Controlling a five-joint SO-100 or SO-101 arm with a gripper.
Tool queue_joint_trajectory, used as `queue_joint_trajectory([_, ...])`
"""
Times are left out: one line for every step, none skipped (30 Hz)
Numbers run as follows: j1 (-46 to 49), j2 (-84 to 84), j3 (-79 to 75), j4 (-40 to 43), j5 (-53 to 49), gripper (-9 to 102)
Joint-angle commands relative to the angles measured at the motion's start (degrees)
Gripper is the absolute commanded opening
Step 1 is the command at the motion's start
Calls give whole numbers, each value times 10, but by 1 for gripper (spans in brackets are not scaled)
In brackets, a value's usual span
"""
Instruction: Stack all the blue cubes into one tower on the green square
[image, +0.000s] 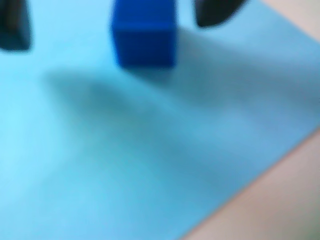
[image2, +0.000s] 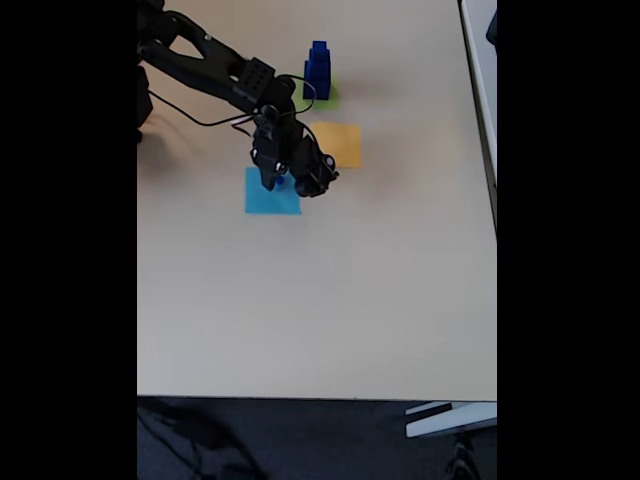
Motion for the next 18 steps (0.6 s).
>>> queue_joint_trajectory([5,4,-4,-14,-8,14])
queue_joint_trajectory([5,4,-4,-16,-8,14])
queue_joint_trajectory([6,4,-4,-16,-8,14])
queue_joint_trajectory([6,4,-4,-16,-9,14])
queue_joint_trajectory([6,4,-4,-16,-10,14])
queue_joint_trajectory([6,4,-3,-16,-10,14])
queue_joint_trajectory([6,4,-2,-16,-9,13])
queue_joint_trajectory([6,3,0,-16,-7,12])
queue_joint_trajectory([6,3,1,-16,-6,12])
queue_joint_trajectory([6,3,1,-16,-5,11])
queue_joint_trajectory([6,3,2,-16,-5,10])
queue_joint_trajectory([6,3,3,-16,-5,10])
queue_joint_trajectory([6,3,4,-16,-5,8])
queue_joint_trajectory([7,4,4,-16,-4,7])
queue_joint_trajectory([7,4,5,-16,-4,6])
queue_joint_trajectory([7,4,5,-16,-4,6])
queue_joint_trajectory([7,4,5,-16,-4,5])
queue_joint_trajectory([7,4,6,-16,-4,3])
